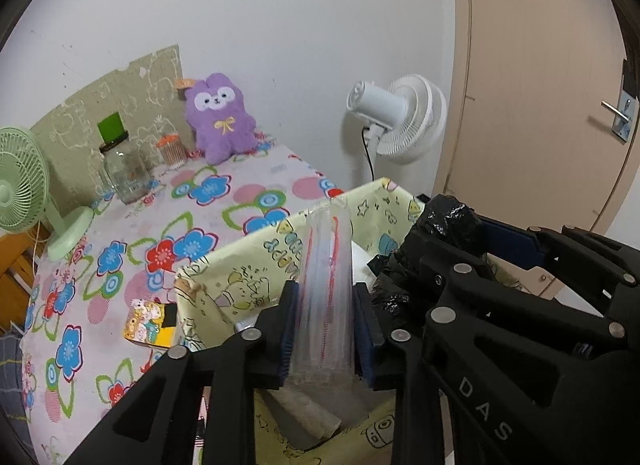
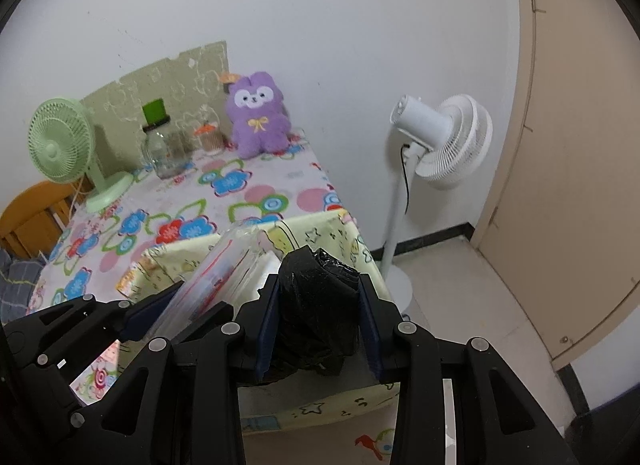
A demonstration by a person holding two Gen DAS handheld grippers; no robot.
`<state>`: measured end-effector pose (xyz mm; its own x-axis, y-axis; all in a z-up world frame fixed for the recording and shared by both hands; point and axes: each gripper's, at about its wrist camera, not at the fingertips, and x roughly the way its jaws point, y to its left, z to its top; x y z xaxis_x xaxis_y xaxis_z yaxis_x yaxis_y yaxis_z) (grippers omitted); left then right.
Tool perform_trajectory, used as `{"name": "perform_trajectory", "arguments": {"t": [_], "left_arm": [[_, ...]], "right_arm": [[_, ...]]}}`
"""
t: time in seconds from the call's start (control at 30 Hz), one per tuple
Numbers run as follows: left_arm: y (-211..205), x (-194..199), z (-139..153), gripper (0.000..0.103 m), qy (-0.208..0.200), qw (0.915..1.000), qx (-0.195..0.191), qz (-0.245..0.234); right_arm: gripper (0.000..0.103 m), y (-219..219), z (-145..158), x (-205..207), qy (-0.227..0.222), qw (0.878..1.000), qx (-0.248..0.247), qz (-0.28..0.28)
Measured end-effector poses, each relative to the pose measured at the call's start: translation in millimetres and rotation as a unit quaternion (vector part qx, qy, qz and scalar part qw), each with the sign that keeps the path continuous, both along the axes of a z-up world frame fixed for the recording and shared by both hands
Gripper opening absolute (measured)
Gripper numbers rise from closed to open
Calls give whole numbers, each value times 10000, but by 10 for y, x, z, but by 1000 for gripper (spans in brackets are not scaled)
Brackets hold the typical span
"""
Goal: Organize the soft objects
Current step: 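Open both grippers to drop the straw pack and bag into the box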
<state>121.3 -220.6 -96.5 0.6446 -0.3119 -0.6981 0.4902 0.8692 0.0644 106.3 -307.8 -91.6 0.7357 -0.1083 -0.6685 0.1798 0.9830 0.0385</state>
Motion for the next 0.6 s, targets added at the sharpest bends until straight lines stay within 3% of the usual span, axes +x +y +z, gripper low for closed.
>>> {"name": "perform_trajectory", "arguments": {"t": [0.1, 0.13, 0.17, 0.23, 0.3, 0.6], "left_arm": [[-1, 23, -39, 44, 14, 10000, 73, 47], [3, 26, -47, 56, 17, 9999, 90, 66], [8, 24, -51, 68, 12, 9999, 107, 85], [20, 14, -50, 76, 20, 10000, 72, 55], [30, 2, -44, 80, 44, 10000, 46, 19], [143, -81, 39, 90, -67, 10000, 20, 65]], "right_arm": [[44, -9, -56, 28, 94, 9999, 28, 26], [46, -9, -65, 36, 107, 9999, 35, 37], [51, -4, -75, 41, 127, 9999, 41, 62], [60, 0, -82, 41, 124, 9998, 105, 123], [71, 4, -76, 36, 106, 9997, 135, 147], [86, 133, 6, -32, 6, 9998, 33, 170]]}}
